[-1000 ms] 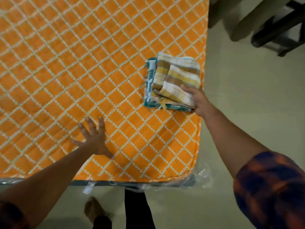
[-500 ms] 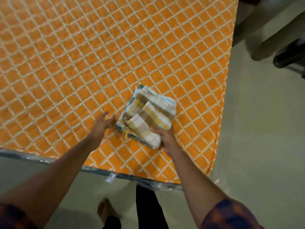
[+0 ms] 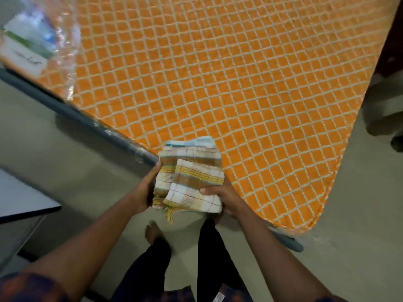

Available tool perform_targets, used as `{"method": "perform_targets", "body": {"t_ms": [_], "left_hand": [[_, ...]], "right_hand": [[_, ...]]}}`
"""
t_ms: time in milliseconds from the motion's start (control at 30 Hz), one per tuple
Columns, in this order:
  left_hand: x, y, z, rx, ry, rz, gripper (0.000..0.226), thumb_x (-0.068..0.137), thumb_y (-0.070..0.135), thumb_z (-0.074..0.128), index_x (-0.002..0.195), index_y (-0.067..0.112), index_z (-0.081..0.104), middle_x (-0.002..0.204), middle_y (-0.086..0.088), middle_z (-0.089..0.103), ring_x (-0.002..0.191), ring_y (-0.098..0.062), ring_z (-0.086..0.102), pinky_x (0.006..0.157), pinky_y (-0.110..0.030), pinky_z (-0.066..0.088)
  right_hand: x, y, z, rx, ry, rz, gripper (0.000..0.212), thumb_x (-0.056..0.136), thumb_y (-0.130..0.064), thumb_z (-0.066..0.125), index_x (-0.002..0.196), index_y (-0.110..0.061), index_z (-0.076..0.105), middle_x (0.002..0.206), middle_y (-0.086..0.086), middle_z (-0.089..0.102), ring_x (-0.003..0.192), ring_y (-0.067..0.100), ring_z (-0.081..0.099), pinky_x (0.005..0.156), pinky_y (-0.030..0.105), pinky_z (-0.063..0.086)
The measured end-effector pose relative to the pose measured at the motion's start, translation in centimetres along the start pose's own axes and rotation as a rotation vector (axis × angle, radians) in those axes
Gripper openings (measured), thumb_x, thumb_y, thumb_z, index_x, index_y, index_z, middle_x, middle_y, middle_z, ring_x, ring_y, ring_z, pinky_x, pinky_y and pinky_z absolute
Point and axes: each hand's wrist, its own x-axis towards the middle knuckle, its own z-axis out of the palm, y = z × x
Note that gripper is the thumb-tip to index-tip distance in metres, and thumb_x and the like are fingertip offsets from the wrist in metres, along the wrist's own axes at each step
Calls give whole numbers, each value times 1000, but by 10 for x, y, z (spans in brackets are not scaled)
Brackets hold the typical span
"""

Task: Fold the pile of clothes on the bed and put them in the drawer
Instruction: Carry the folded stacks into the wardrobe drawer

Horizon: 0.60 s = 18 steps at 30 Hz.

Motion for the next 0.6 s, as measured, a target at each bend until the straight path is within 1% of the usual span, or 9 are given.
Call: {"method": "perform_targets", "body": {"t_ms": [67,100,167,233,300,333,400,500,600], "left_hand": [[-25,12,-9,-127,-32,46,76,98,64,33,137,3,58,135,-33,54,121,-45,58,107,-51,44],[-47,16,-27,-189,-44,74,77,101,61,27,130,-1,63,127,-40,55,116,-46,60,104,-49,49],[-71,22,-48,-256,-142,110,77,100,65,25,117,9,75,120,-28,66,107,-35,69,90,-43,58],[-97,24,-74,-346,-166,152,77,96,71,30,133,13,64,135,-20,61,118,-35,63,98,-47,52],[-121,27,-104,-436,-209,213,82,94,74,34,145,12,51,145,-21,52,131,-40,53,108,-52,42],[-134,28,-115,-477,-217,261,84,93,74,36,147,10,48,147,-22,50,134,-42,49,110,-54,40],[-159,29,-145,-509,-235,337,81,94,70,40,146,8,49,146,-25,49,133,-44,49,109,-57,41],[-186,28,-172,-414,-215,428,81,82,66,65,138,8,58,140,-25,56,128,-44,54,109,-59,42],[-224,21,-216,-495,-143,557,96,52,55,94,130,8,63,131,-22,63,117,-38,64,98,-53,52]], "right_hand": [[-8,-16,21,-1,-40,-16,103,49,-17,98,140,-4,53,133,19,65,121,38,63,94,52,54],[-16,-23,49,0,-96,-18,104,49,-20,99,141,-5,52,133,19,64,121,39,63,95,55,53],[-29,-35,82,24,-176,6,98,48,-20,98,135,-5,56,124,15,70,111,34,69,85,49,59],[-41,-44,114,44,-245,47,87,38,-18,97,119,-6,66,103,10,76,89,27,75,68,40,62],[-49,-51,147,27,-286,70,81,28,-25,102,102,-5,75,91,11,77,77,27,75,59,37,61],[-54,-56,165,-16,-292,69,82,27,-28,102,100,-4,75,89,12,76,76,28,74,57,36,61],[-55,-65,204,-151,-302,62,92,33,-33,102,111,0,67,92,12,76,80,29,73,59,36,60],[-48,-76,241,-256,-338,4,86,56,-18,91,131,3,54,100,9,76,85,24,74,60,33,59],[-32,-90,309,-413,-455,-88,65,70,-14,78,131,-4,57,112,8,75,100,25,72,73,35,60]]}}
